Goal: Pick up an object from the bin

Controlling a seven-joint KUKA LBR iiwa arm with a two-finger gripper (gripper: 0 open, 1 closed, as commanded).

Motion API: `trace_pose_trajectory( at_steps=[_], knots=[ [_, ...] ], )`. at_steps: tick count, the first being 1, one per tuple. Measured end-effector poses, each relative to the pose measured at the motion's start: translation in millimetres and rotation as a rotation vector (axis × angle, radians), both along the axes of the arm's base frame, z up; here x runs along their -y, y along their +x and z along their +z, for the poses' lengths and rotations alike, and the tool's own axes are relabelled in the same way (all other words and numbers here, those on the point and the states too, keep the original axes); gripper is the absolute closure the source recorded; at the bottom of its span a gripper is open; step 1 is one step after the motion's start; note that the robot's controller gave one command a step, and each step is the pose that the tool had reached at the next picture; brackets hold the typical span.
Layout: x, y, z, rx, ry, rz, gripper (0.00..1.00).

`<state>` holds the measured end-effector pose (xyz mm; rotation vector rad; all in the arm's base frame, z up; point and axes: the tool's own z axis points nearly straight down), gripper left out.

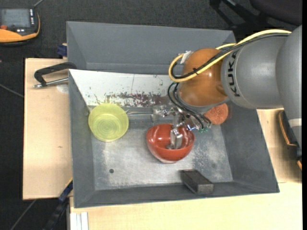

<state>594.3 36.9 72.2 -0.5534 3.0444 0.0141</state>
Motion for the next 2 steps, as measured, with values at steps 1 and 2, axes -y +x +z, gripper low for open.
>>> trace_pose_trajectory(
  at_steps=[1, 2],
  knots=[
    [1.3, -3.1, -0.6, -0.010, -0.001, -0.003, 1.00],
    [-4.5, -5.7, 145.1, 0.004, 0.003, -0.031, 1.00]
  ],
)
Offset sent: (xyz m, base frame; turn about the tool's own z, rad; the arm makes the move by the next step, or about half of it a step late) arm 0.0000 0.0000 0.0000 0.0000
